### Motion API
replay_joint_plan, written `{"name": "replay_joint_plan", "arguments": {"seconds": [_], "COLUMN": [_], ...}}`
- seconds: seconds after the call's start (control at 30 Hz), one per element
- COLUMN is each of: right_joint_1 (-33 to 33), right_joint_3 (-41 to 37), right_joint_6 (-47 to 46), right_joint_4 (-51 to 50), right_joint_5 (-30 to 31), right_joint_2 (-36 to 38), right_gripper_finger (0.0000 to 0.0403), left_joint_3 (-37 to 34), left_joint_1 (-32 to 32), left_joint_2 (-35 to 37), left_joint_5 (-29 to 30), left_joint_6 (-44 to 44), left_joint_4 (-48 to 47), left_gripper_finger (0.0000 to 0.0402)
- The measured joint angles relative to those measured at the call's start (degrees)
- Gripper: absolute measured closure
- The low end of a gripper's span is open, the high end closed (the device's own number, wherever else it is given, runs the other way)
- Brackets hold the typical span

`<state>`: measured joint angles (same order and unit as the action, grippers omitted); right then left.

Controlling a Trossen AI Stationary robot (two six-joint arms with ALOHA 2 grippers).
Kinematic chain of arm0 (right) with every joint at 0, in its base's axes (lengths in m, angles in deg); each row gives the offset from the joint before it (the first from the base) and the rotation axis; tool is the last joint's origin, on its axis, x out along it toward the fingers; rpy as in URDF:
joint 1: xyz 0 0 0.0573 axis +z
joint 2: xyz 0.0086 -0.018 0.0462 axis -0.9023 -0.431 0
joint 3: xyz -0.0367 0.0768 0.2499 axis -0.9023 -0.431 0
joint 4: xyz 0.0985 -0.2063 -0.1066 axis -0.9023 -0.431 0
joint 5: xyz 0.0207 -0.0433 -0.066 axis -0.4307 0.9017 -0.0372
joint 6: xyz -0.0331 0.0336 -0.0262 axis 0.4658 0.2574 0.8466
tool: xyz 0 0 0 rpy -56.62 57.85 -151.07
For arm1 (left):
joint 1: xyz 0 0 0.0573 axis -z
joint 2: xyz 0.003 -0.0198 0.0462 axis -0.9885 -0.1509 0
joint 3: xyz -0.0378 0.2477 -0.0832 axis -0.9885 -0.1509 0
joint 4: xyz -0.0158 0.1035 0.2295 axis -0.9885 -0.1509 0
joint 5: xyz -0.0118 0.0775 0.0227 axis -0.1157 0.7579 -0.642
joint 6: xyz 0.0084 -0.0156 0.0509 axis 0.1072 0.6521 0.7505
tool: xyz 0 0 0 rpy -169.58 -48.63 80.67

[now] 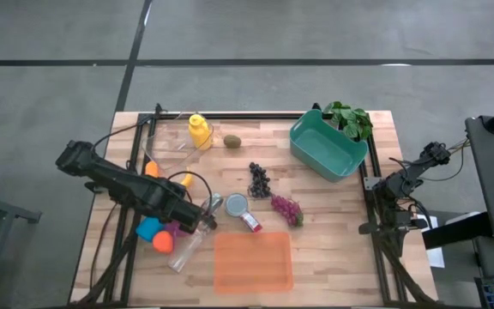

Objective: Pick & Place Food Item
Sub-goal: Put the purple water bottle into the transparent bin

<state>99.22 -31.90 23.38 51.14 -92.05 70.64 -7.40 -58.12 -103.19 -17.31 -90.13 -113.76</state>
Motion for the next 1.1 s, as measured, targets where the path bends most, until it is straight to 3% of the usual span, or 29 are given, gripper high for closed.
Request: {"name": "replay_joint_plan", "arguments": {"seconds": [0.23,0.67,1.1], "right_joint_1": [-0.01,-0.01,0.0], "right_joint_3": [-0.01,0.0,0.0], "right_joint_6": [0.01,0.0,0.0], "right_joint_4": [0.01,0.01,0.0], "right_joint_5": [0.0,0.0,0.01], "right_joint_2": [0.0,0.0,0.0], "right_gripper_finger": [0.0395,0.0395,0.0395], "left_joint_3": [-0.36,-0.3,-0.3], "left_joint_1": [0.0,0.0,0.0], "left_joint_2": [0.0,0.0,0.0], "left_joint_5": [0.2,0.17,0.1], "left_joint_6": [0.04,0.21,0.48], "left_joint_4": [0.38,0.68,0.82], "left_gripper_finger": [0.0048,0.0187,0.018]}}
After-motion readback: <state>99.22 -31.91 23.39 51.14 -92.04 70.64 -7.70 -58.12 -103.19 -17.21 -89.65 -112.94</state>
